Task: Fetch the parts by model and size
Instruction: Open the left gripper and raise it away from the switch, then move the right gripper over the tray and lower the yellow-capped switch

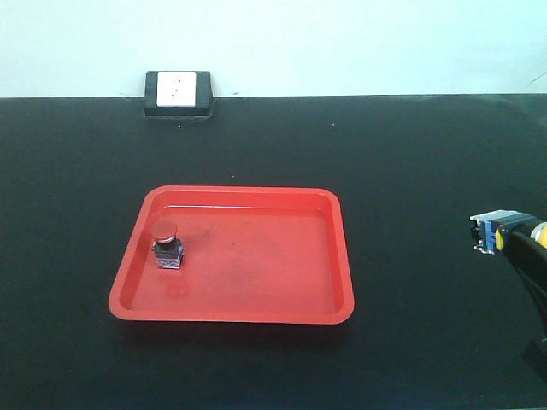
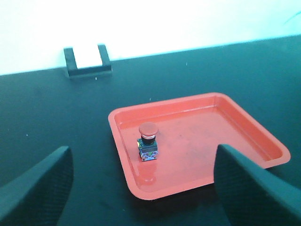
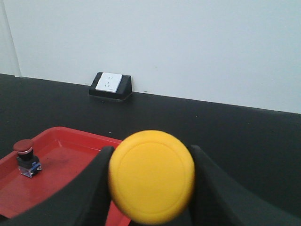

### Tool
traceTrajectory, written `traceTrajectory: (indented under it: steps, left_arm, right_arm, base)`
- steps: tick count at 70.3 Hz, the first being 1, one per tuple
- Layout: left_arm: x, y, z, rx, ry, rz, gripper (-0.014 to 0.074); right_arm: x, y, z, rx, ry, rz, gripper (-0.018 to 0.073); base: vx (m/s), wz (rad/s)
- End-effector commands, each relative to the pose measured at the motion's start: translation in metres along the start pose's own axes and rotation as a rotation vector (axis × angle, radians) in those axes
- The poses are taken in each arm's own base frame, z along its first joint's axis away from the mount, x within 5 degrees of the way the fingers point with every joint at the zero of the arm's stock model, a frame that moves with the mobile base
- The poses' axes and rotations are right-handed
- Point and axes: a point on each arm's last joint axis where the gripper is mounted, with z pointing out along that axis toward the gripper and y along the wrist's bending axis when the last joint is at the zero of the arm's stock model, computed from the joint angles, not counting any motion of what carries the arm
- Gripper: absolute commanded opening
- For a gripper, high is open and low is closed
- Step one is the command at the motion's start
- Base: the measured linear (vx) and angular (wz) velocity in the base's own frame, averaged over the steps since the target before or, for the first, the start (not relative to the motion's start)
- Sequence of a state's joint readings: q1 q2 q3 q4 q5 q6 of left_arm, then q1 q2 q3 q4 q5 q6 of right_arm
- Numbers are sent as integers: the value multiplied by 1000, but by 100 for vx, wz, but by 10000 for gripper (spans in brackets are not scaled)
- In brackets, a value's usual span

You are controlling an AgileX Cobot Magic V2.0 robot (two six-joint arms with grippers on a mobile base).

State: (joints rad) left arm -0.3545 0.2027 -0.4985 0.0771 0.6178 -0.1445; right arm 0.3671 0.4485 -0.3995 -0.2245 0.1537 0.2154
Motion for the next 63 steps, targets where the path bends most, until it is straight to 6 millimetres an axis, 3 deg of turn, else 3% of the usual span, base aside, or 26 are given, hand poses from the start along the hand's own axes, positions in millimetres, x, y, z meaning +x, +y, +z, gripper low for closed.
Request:
traceTrajectory:
  steps: [1,12,27,47,63]
  left_arm:
    - [0,-1,-11,25,-125,-9,587]
    - [5,0,-20,38,-230,-11,587]
    - [5,0,-19,38,-235,-10,587]
    - [4,0,-19,38,-238,-8,587]
    - [4,0,-19,38,-239,-8,587]
  right_arm:
    - [-17,1,-1,-14,-102,-17,-10]
    - [-20,2,-1,-22,-135,-19,-10]
    - [-30,2,9,-22,-109,8,-10]
    - [-66,0,65,13,98,1,-8]
    - [-66,7,123,-6,237,-3,-6]
  base:
    - [0,0]
    - [0,0]
    - [0,0]
    - [0,0]
    - [0,0]
